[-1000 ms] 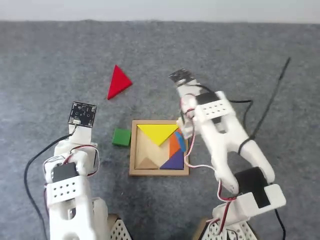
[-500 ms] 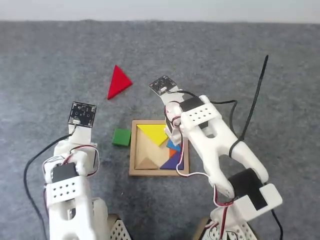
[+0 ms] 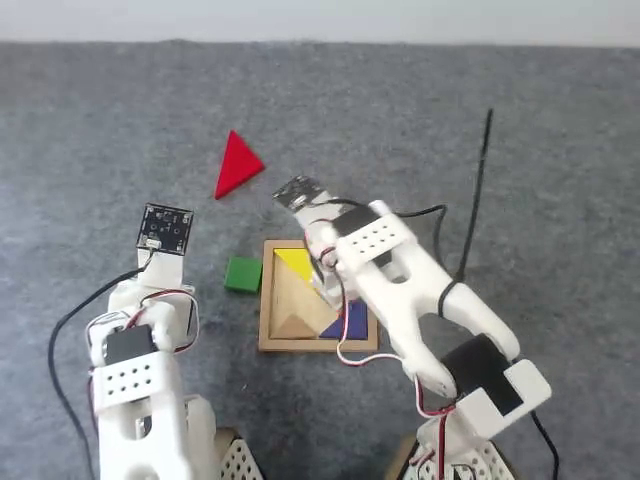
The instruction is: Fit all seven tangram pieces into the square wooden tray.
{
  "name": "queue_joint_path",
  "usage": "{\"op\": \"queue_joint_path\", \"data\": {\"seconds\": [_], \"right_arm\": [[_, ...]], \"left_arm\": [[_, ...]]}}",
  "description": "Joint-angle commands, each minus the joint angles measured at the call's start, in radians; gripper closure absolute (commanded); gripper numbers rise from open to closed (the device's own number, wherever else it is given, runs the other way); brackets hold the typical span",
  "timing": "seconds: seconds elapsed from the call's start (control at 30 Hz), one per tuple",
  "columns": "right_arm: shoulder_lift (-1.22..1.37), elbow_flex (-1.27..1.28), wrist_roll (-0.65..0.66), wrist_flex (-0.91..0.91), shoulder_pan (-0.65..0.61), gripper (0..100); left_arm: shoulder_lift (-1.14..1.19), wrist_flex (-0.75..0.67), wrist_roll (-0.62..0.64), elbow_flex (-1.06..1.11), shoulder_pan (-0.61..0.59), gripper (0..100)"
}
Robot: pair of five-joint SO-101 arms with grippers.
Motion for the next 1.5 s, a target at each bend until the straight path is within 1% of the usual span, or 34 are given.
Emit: {"op": "queue_joint_path", "data": {"seconds": [0.0, 0.23, 0.47, 0.53, 0.63, 0.7, 0.77, 0.97, 1.2, 1.33, 1.47], "right_arm": [[-0.012, -0.015, 0.003, -0.01, -0.015, 99.2], [-0.012, -0.015, 0.003, -0.024, -0.033, 99.2], [-0.012, -0.012, 0.003, -0.013, -0.081, 99.2], [-0.013, -0.028, 0.003, 0.025, -0.065, 99.2], [-0.028, -0.104, 0.003, 0.139, -0.027, 99.2], [-0.058, -0.15, 0.003, 0.17, -0.005, 99.2], [-0.076, -0.175, 0.002, 0.159, -0.016, 99.2], [-0.01, -0.152, 0.002, -0.007, -0.18, 99.2], [0.097, -0.152, 0.002, -0.127, -0.2, 99.2], [0.09, -0.152, 0.006, -0.117, -0.18, 99.2], [0.022, -0.173, 0.021, -0.002, -0.162, 99.2]], "left_arm": [[-0.023, -0.017, -0.009, -0.01, -0.005, 98], [-0.023, -0.017, -0.009, -0.01, -0.005, 98], [-0.023, -0.017, -0.009, -0.01, -0.005, 98], [-0.023, -0.017, -0.009, -0.01, -0.005, 98], [-0.023, -0.017, -0.009, -0.01, -0.005, 98], [-0.023, -0.017, -0.009, -0.01, -0.005, 98], [-0.023, -0.017, -0.009, -0.01, -0.005, 98], [-0.023, -0.017, -0.009, -0.01, -0.005, 98], [-0.023, -0.017, -0.009, -0.01, -0.005, 98], [-0.023, -0.017, -0.009, -0.01, -0.005, 98], [-0.023, -0.017, -0.009, -0.01, -0.005, 98]]}}
